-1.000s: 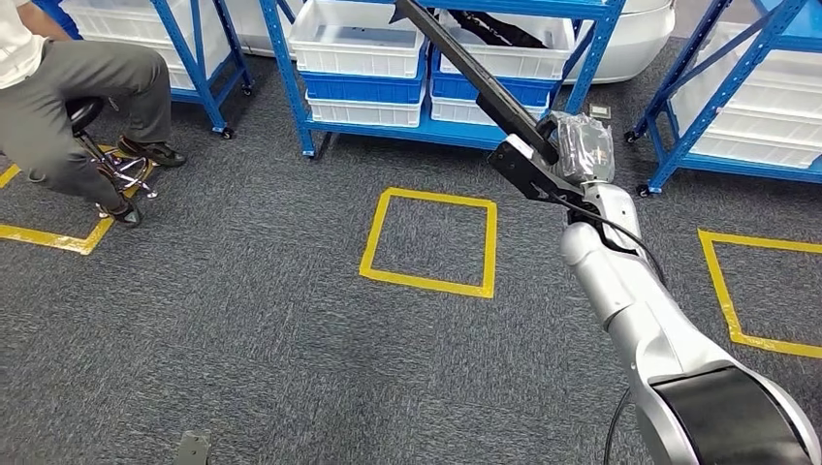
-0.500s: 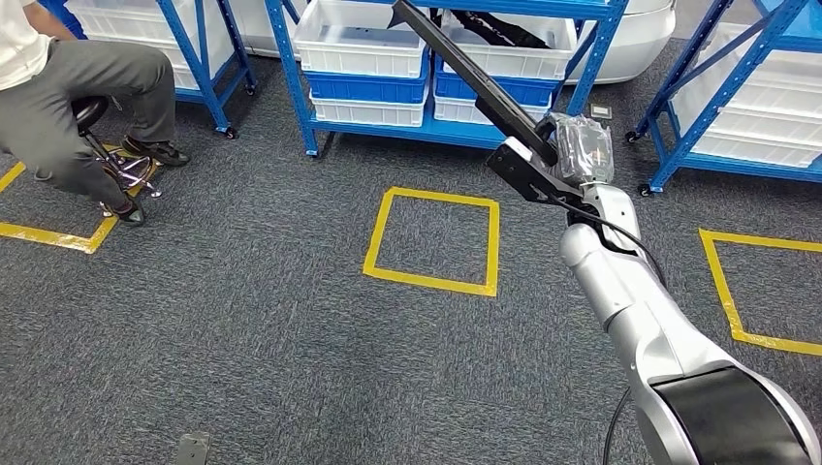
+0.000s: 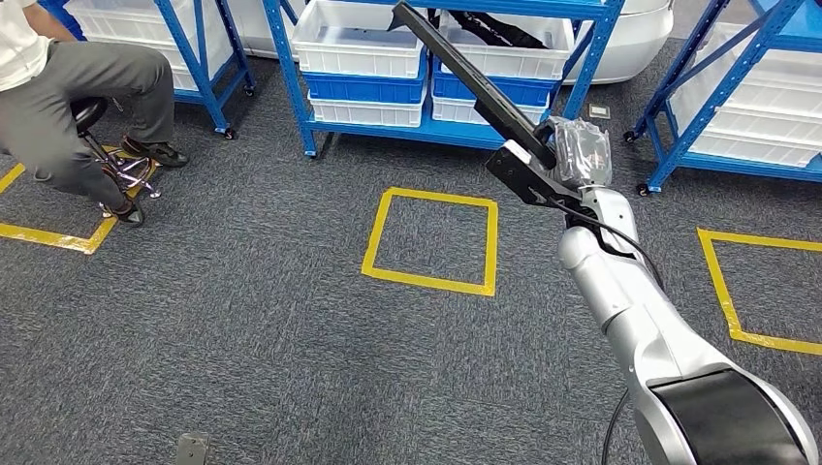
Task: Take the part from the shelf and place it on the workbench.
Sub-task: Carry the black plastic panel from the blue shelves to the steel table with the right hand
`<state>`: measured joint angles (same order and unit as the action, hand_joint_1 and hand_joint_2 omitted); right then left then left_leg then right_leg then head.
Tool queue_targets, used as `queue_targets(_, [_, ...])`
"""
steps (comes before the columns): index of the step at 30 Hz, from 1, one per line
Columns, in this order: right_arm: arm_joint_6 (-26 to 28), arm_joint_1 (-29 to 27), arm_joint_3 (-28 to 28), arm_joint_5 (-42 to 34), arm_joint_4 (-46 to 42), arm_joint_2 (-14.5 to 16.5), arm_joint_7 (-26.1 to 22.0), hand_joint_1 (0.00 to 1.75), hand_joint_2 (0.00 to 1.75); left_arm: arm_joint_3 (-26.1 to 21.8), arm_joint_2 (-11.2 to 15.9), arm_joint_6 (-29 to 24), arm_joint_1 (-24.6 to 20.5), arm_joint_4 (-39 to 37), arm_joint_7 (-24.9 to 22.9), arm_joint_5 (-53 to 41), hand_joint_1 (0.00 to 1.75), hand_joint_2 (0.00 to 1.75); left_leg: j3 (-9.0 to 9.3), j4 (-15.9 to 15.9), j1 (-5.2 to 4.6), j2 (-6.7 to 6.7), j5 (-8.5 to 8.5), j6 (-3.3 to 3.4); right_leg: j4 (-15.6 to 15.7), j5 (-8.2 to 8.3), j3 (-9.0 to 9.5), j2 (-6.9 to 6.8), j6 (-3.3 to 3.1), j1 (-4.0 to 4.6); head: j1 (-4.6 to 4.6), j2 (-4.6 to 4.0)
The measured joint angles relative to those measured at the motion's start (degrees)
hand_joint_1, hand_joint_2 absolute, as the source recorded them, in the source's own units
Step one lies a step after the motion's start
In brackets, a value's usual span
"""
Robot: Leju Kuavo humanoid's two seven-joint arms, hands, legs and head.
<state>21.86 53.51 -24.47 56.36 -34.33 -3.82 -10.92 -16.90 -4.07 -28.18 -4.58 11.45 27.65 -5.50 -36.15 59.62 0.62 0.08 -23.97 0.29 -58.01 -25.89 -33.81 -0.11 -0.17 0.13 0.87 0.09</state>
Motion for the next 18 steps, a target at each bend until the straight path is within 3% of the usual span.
queue_targets(4, [-0.1,-0.5,0.5,-0.5,-0.3,0.3,-0.4,1.75,1.75,-0.1,0.0,0.0,0.0,0.0,0.1,-0.1,0.0,1.75,-0.06,0.1,0.06,0.0,0.02,0.01,0.1,0.11,0.06,0.01,0.08,-0.19,0.01,-0.01])
queue_targets(8, [0.0,-0.7,1.1,-0.5,-0.9,0.6,-0.3,1.75,1.75,-0.3,0.0,0.0,-0.1,0.0,0.4,-0.1,0.0,1.75,1.35,-3.1,0.58,0.49,1.71,1.36,0.5,0.15,-0.14,0.12,0.85,-0.05,-0.13,-0.01])
queue_targets(9, [0.1,-0.7,1.3,-0.4,-1.0,0.6,-0.3,1.75,1.75,-0.3,0.0,0.0,-0.2,0.0,0.4,-0.1,0.0,1.75,1.84,-4.3,0.85,0.79,2.37,1.66,-1.3,-0.78,-1.11,0.17,0.82,-0.05,-0.23,-0.01])
queue_targets(12, [0.2,-1.2,1.7,0.0,-1.0,0.5,-0.2,1.75,1.75,-0.4,0.0,0.1,-0.4,0.0,0.4,-0.4,0.0,1.75,1.96,-5.3,1.34,1.51,3.08,1.8,-11.5,-4.51,-6.19,0.25,1.14,-1.01,-0.38,0.0])
queue_targets(13, [0.2,-1.6,1.9,0.2,-1.0,0.4,-0.2,1.75,1.75,-0.4,0.0,0.1,-0.4,0.0,0.3,-0.4,0.0,1.75,1.89,-5.2,1.58,1.76,3.11,1.53,-13.5,-4.83,-7.2,0.22,1.69,-1.52,-0.4,0.0])
queue_targets(14, [0.2,-2.0,2.0,0.4,-1.0,0.3,-0.1,1.75,1.75,-0.4,0.0,0.1,-0.4,0.0,0.3,-0.5,0.0,1.75,1.83,-5.2,1.9,2.07,3.13,1.12,-13.3,-4.39,-7.21,0.1,2.47,-2.08,-0.39,0.0])
queue_targets(16, [0.2,-2.3,2.0,0.5,-1.0,0.3,-0.1,1.75,1.75,-0.5,-0.1,0.1,-0.4,0.0,0.1,-0.6,0.0,1.75,1.73,-4.8,2.73,2.92,3.04,-0.21,-6.9,-1.7,-4.0,-1.11,4.49,-3.16,-0.41,0.0])
queue_targets(17, [0.2,-2.3,2.0,0.6,-1.0,0.3,-0.1,1.75,1.75,-0.6,0.1,0.1,-0.4,0.1,0.1,-0.6,0.0,1.75,1.7,-4.4,2.95,3.38,2.81,-1.03,-3.0,-0.49,-2.03,-2.73,5.28,-3.44,-0.52,0.01])
queue_targets(18, [0.2,-2.3,2.0,0.6,-1.0,0.5,0.0,1.75,1.75,-0.7,0.2,0.1,-0.4,0.1,0.0,-0.6,0.0,1.75,1.82,-4.1,3.08,3.91,2.42,-1.87,-0.1,0.33,-0.39,-3.94,5.48,-3.42,-0.51,0.0])
